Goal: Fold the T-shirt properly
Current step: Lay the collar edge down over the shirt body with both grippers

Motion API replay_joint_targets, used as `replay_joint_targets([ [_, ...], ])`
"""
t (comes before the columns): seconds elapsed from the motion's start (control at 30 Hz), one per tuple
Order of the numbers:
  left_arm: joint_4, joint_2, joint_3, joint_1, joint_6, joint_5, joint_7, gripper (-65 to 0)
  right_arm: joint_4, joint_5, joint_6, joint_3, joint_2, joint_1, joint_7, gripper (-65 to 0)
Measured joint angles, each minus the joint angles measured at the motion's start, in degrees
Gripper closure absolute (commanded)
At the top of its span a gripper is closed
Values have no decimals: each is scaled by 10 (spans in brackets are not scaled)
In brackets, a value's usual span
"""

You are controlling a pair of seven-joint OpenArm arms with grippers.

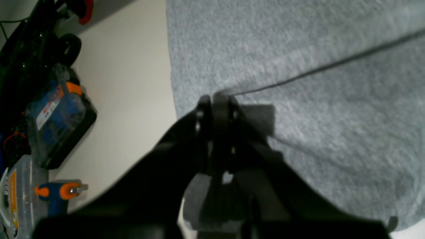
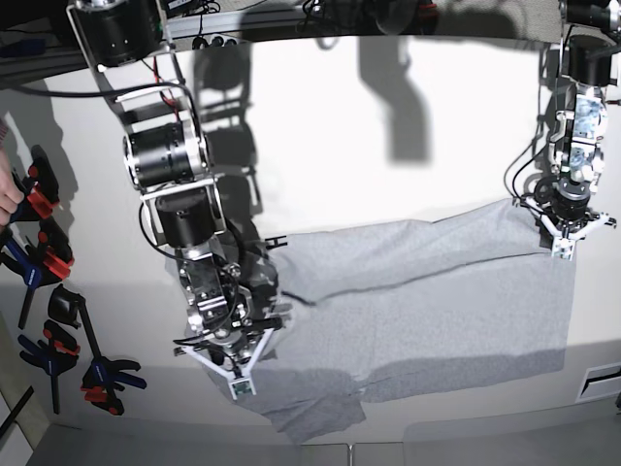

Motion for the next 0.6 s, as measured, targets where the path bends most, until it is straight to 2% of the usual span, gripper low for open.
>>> replay_joint_targets([
  [0.1,0,0,0,0,0,0,0,0,-1,-7,2,0,-8,-1,23,-3],
  [0.2,0,0,0,0,0,0,0,0,-1,-38,2,0,-12,0,56,-234],
  [0.27,0,0,0,0,0,0,2,0,-1,-39,2,0,-12,0,72,-318],
  [0.43,0,0,0,0,0,0,2,0,-1,-38,2,0,-11,0,70,-327],
  [0.53,0,0,0,0,0,0,2,0,-1,-37,2,0,-13,2,24,-327],
  [0.6,0,0,0,0,0,0,2,0,-1,-37,2,0,-13,0,21,-327],
])
